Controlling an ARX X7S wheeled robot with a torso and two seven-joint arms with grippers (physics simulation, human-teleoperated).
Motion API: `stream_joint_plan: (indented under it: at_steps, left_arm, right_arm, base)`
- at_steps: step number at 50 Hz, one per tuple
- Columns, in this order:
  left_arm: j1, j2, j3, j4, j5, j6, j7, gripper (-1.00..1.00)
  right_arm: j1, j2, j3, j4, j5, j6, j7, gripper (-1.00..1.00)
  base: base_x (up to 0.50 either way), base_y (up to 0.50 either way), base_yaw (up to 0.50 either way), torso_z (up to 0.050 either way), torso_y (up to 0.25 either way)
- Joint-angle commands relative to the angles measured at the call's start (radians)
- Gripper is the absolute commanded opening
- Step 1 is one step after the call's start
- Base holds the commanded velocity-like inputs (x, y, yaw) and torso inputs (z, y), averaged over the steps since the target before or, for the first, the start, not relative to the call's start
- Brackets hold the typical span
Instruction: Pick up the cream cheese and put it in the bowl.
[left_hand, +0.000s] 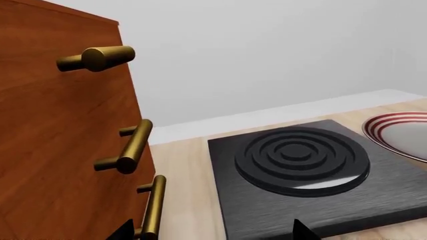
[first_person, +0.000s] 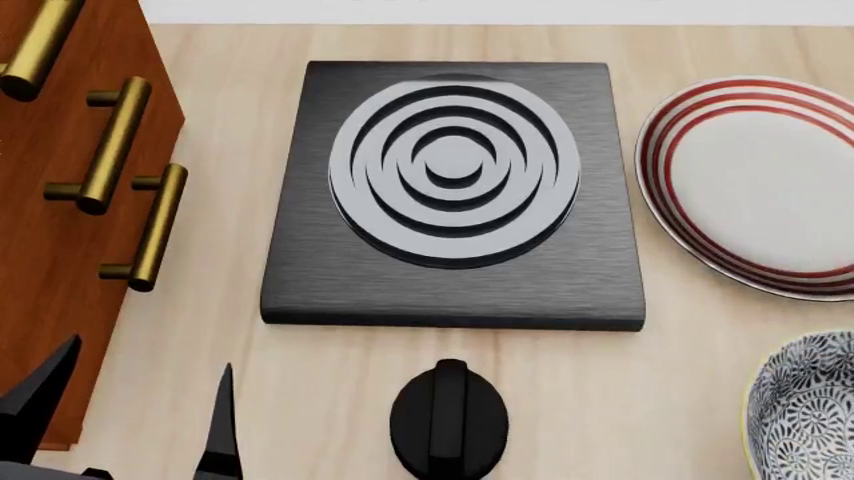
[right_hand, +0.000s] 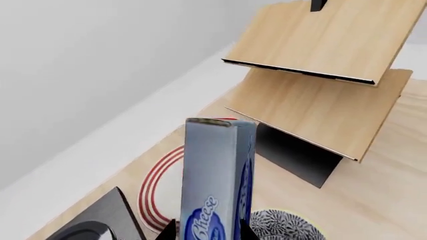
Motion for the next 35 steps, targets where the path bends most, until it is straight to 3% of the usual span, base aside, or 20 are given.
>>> stream_joint_plan:
  at_steps: [1, 35]
  left_arm:
    - [-0.005, -0.001, 0.000, 0.004, -0.005, -0.009, -0.002, 1.00]
    - [-0.004, -0.004, 0.006, -0.002, -0.005, -0.004, -0.009, 1.00]
  right_arm:
    - [0.024, 0.008, -0.009, 0.023, -0.022, -0.024, -0.028, -1.00]
    - [-0.033, -0.072, -0.053, 0.109, -0.036, -0.026, -0.084, -1.00]
  base:
    - [0.00, 0.00, 0.00, 0.000, 0.000]
    - [0.00, 0.00, 0.00, 0.000, 0.000]
